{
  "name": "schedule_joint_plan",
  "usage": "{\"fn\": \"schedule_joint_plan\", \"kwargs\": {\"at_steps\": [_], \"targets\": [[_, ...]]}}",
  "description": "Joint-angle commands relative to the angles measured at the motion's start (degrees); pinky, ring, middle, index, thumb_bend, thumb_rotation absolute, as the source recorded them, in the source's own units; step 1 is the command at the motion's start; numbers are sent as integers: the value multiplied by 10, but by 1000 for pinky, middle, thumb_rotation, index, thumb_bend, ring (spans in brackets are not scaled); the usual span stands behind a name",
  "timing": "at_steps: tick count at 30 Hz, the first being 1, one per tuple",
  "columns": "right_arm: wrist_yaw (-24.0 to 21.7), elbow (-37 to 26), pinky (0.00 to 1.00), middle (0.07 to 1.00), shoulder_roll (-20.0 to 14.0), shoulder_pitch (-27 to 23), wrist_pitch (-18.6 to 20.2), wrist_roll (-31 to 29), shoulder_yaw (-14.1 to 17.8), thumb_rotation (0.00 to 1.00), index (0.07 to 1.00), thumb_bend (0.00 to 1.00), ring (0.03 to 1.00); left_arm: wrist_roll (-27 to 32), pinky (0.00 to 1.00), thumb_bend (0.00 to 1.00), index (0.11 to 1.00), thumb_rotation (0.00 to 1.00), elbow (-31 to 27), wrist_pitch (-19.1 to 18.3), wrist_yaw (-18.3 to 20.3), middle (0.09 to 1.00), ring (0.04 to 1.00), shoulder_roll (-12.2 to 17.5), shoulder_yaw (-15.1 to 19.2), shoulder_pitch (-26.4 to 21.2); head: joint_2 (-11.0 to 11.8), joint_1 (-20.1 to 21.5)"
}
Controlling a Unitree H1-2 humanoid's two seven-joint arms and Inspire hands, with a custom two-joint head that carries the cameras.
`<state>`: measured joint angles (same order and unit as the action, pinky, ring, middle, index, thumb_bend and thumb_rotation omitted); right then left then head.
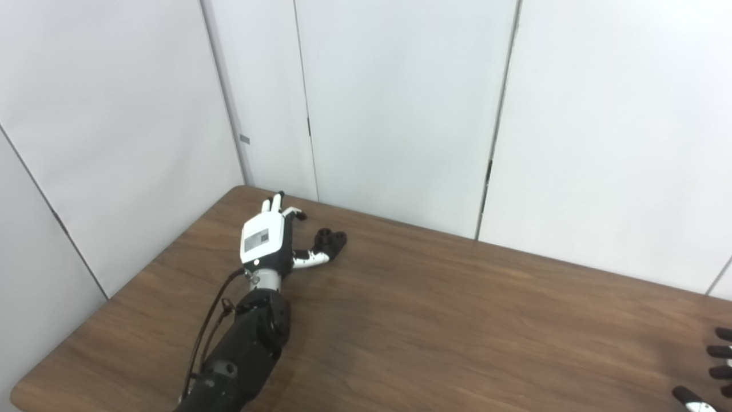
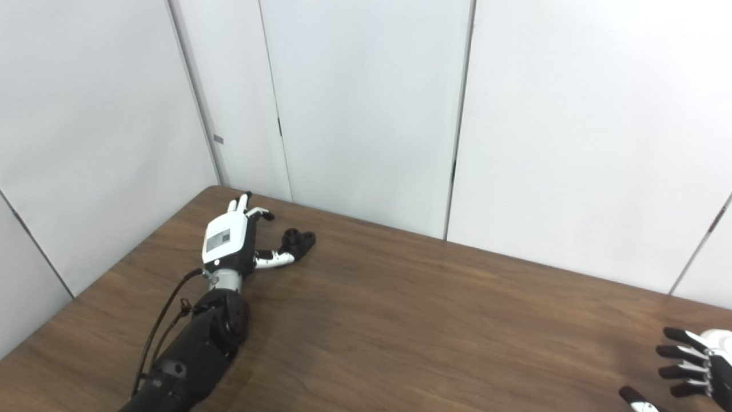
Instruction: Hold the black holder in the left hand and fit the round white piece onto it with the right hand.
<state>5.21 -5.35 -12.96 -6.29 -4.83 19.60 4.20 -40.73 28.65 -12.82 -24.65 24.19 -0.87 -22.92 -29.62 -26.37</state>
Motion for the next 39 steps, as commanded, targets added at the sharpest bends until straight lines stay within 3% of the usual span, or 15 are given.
{"fn": "schedule_joint_plan", "kwargs": {"at_steps": [1,13,25,28,29,31,39], "targets": [[8,-20,449,666,-5,-10,-6,1,6,85,724,541,568,-6,893,1000,708,383,5,12,-29,1000,1000,21,-2,-34,-2,0],[3,-36,459,673,-1,-2,12,0,7,85,724,543,575,15,909,959,668,358,43,-1,-25,994,1000,17,-16,-49,-5,2],[3,-41,452,666,-6,0,14,2,6,79,725,545,561,82,865,900,561,288,92,40,-35,906,956,8,-4,-68,-10,3],[3,-42,453,664,-7,1,12,0,8,75,722,545,561,88,868,885,513,265,99,35,-31,881,944,6,-8,-70,-12,4],[3,-44,452,665,-8,2,13,-1,8,77,722,546,561,88,873,707,499,176,98,28,-26,879,944,6,-12,-70,-14,7],[2,-49,447,661,-9,3,15,-2,9,84,721,547,557,89,876,559,487,104,100,23,-22,872,937,7,-18,-71,-14,7],[-3,-57,447,653,-12,8,15,-9,17,101,716,552,557,109,910,523,482,78,119,43,-27,845,926,-3,-20,-71,-20,13]]}}
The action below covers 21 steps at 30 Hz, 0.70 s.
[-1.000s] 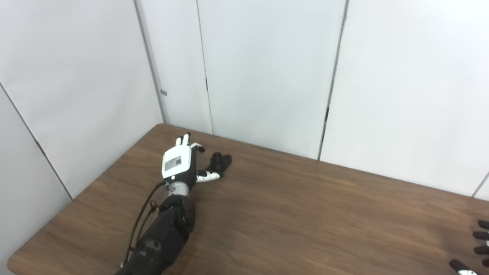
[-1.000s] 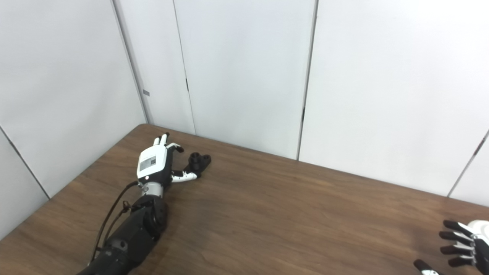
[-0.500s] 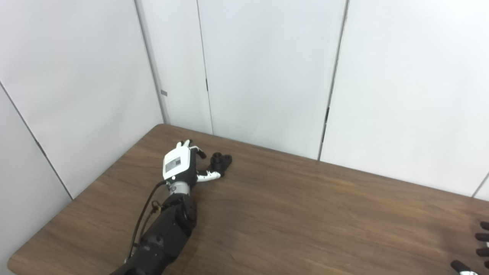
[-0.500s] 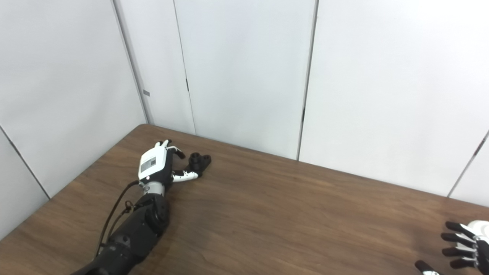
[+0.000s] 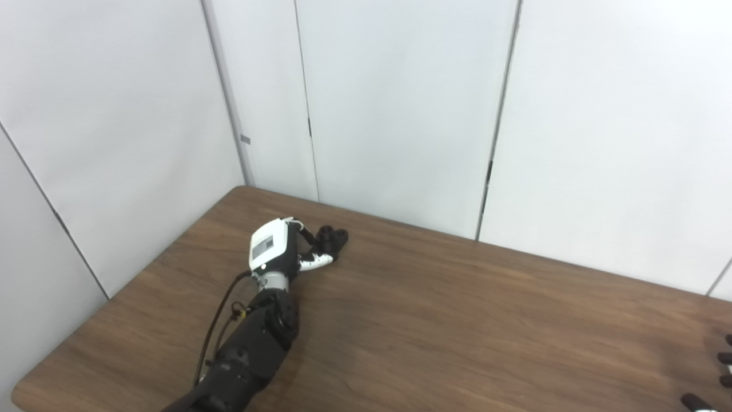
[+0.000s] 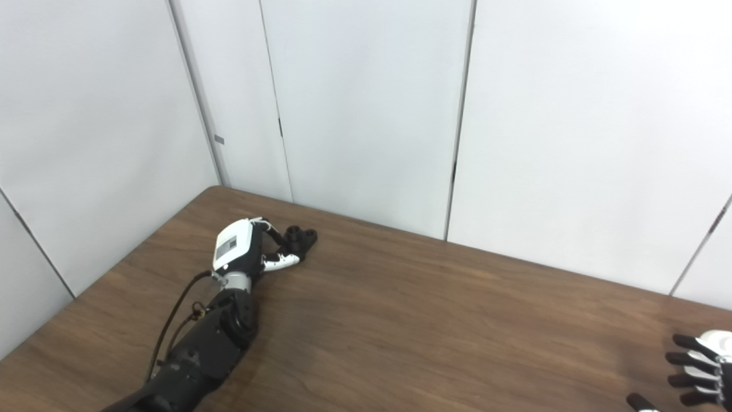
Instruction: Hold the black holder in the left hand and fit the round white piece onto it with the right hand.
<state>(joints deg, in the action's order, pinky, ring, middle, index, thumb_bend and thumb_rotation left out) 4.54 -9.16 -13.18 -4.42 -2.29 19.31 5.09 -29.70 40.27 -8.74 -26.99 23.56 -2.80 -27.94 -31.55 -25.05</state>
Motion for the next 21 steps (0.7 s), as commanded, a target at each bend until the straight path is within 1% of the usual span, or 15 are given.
{"fn": "schedule_joint_plan", "kwargs": {"at_steps": [1,6,8,11,13,16,21], "targets": [[5,-19,444,653,-9,-10,-14,-8,9,107,713,554,555,0,904,523,482,77,5,3,-2,848,923,3,-3,-21,-1,0],[8,-24,428,653,-8,-8,-15,-9,16,119,706,557,543,3,880,523,482,73,14,5,1,855,923,3,-11,-23,-2,0],[8,-26,433,649,-9,-8,-15,-9,18,102,705,557,542,7,878,523,482,71,18,9,3,857,925,3,-13,-24,-3,-2],[7,-28,430,646,-8,-8,-15,-8,18,86,706,555,541,6,888,523,482,71,10,6,9,862,929,3,-18,-22,-4,-2],[7,-28,428,645,-8,-9,-17,-7,17,74,706,553,540,6,873,523,481,69,10,16,7,859,922,3,-21,-21,-4,-2],[7,-30,430,648,-7,-9,-13,-5,17,62,706,551,543,12,871,523,480,66,13,42,4,862,923,2,-23,-17,-6,0],[6,-33,433,655,-7,-9,-11,-4,17,49,707,548,548,23,894,524,481,60,11,76,2,875,940,-1,-20,-12,-6,2]]}}
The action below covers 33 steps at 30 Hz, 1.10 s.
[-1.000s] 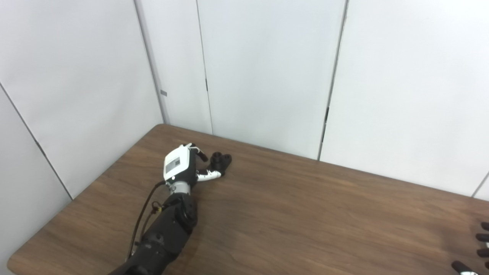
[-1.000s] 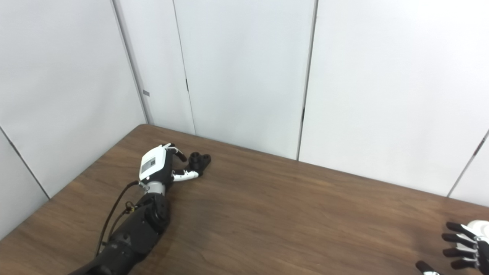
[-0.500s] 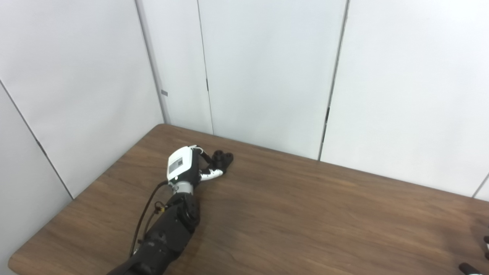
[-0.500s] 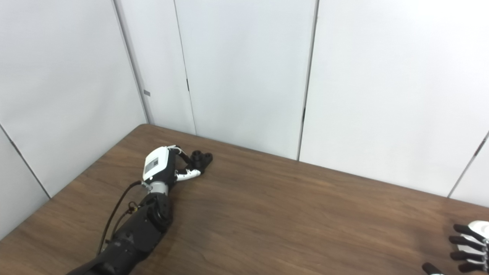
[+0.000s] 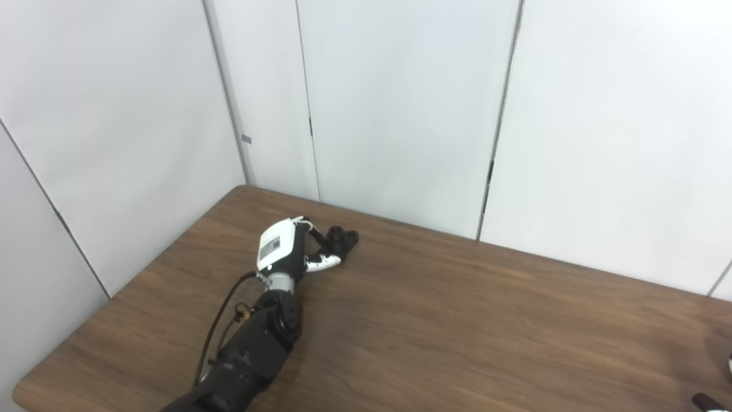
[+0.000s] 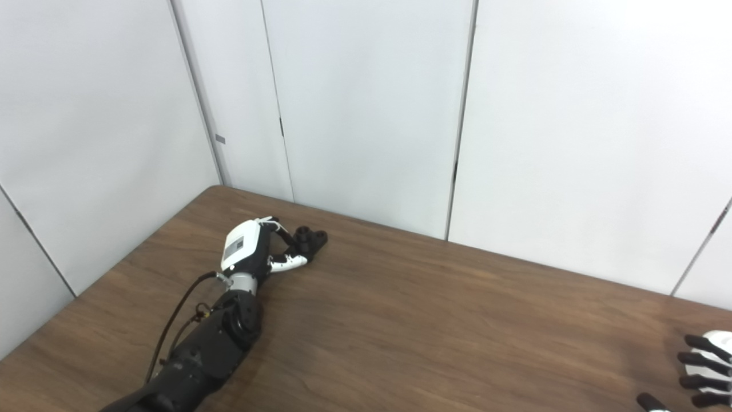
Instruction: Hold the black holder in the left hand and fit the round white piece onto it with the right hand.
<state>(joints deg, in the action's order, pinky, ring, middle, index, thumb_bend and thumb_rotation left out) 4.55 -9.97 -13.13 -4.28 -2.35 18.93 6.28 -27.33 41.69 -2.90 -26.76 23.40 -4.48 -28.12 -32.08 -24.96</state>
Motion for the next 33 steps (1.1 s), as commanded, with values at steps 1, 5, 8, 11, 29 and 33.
{"fn": "schedule_joint_plan", "kwargs": {"at_steps": [1,5,8,11,29,33], "targets": [[5,-25,432,654,-8,-10,-12,-1,5,46,706,548,546,0,898,524,481,60,-5,21,1,878,944,0,-4,-9,-1,0],[4,-23,432,649,-9,-10,-13,-3,5,53,703,547,544,8,943,524,481,57,-22,39,12,892,953,1,-5,-3,-1,0],[4,-24,438,655,-9,-12,-9,1,5,63,705,545,549,8,959,523,481,57,-35,56,23,899,963,3,-10,1,-2,2],[3,-24,437,658,-9,-14,-7,2,4,47,704,543,548,3,959,523,481,59,-53,62,39,904,966,4,-20,7,-2,2],[1,-44,441,657,-1,-23,19,14,-2,1,703,553,547,4,901,523,484,57,-199,88,195,941,978,9,-72,55,-9,41],[4,-44,440,655,1,-26,14,17,-7,0,701,558,547,16,910,522,484,60,-212,127,231,948,984,13,-77,59,-13,56]]}}
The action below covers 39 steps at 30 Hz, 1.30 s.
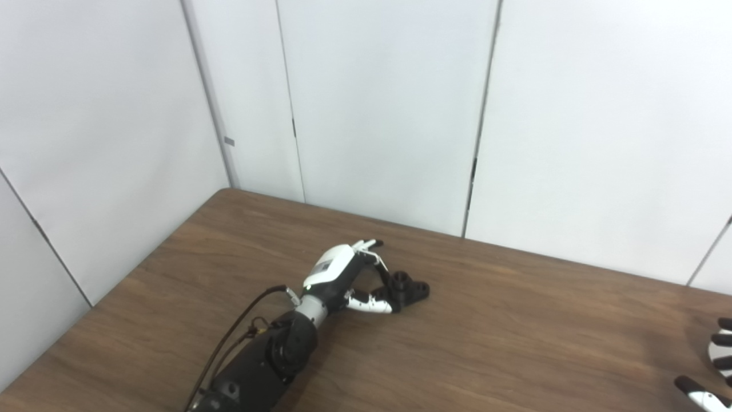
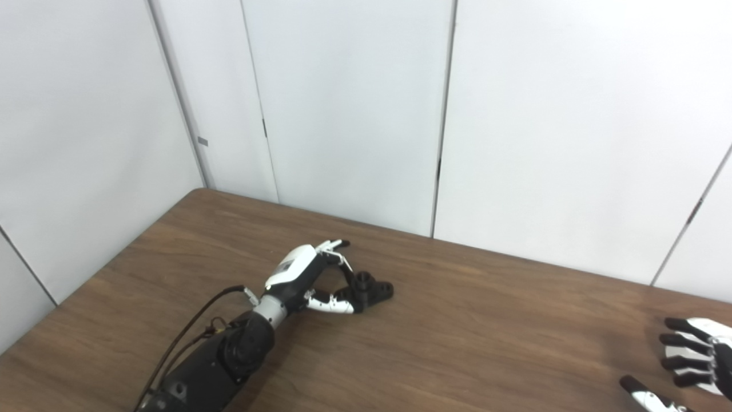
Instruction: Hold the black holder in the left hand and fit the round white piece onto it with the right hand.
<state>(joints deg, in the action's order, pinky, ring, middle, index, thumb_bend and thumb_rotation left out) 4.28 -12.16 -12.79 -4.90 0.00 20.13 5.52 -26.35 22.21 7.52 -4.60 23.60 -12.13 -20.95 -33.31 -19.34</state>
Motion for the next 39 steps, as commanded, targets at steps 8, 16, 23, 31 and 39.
{"fn": "schedule_joint_plan", "kwargs": {"at_steps": [8,16,23,31,39], "targets": [[10,-18,446,644,4,-21,-10,18,-7,0,702,570,550,21,868,522,485,69,-24,111,108,943,998,19,-49,-13,-11,52],[13,1,441,657,6,-26,-27,15,-13,52,702,556,556,-7,872,522,485,74,-22,140,124,953,1000,-4,-78,-24,-26,103],[26,4,443,663,16,-29,-38,35,-27,52,709,530,560,-22,895,522,485,72,-7,161,132,971,1000,-19,-99,-37,-38,157],[34,5,457,659,28,-33,-37,40,-38,89,712,527,567,-59,930,521,485,75,37,178,111,950,998,-52,-123,-54,-44,192],[36,-3,468,666,36,-31,-29,49,-42,112,717,521,576,-63,961,522,483,72,89,170,105,961,1000,-86,-140,-70,-46,215]]}}
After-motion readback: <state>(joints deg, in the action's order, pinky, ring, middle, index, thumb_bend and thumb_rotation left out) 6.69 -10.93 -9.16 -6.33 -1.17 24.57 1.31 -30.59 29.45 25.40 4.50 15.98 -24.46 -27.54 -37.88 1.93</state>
